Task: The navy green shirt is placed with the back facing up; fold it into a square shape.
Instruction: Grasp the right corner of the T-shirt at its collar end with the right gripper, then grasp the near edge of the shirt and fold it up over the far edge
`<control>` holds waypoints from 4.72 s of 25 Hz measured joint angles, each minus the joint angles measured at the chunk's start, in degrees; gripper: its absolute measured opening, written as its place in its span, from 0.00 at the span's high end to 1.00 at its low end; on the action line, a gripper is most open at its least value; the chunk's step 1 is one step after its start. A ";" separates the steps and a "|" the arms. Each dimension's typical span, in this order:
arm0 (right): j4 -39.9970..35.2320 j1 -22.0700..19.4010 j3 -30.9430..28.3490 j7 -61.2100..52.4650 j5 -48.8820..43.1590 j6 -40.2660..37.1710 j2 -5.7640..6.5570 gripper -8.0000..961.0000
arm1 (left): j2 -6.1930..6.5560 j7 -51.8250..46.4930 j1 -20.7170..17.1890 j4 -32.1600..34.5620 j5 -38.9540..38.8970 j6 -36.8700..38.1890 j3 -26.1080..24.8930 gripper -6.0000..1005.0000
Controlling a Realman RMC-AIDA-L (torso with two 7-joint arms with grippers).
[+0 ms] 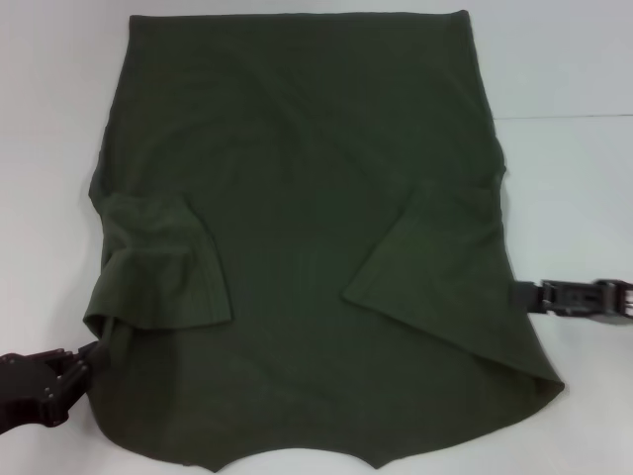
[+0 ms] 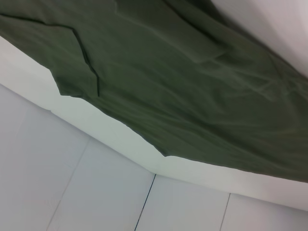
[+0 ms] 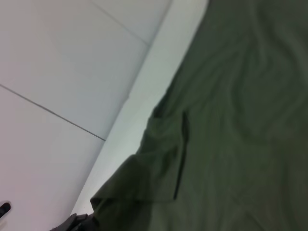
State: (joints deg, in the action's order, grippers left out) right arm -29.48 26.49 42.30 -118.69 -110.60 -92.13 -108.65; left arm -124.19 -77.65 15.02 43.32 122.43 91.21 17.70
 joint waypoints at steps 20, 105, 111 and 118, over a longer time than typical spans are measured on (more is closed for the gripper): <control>0.12 -4.67 -5.39 -6.06 -11.86 3.53 -0.37 0.02 | 0.18 -0.05 0.61 0.01 0.21 -0.95 0.00 0.94; 0.71 -16.18 -18.38 10.93 -14.99 -8.04 -1.09 0.91 | 0.08 -17.71 -6.97 5.90 7.71 13.20 -5.77 0.94; 0.59 -18.52 -18.57 11.88 -15.13 -10.10 -0.97 0.90 | -0.09 -17.75 -7.87 5.48 9.03 14.48 -6.09 0.94; 0.47 -17.44 -23.58 12.32 -15.09 -10.97 -0.46 0.89 | 0.16 -18.83 -6.33 5.45 8.97 15.32 -7.82 0.94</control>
State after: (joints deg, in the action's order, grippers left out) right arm -29.01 9.06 18.72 -106.36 -125.69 -103.10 -109.11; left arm -124.03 -96.48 8.69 48.77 131.39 106.53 9.87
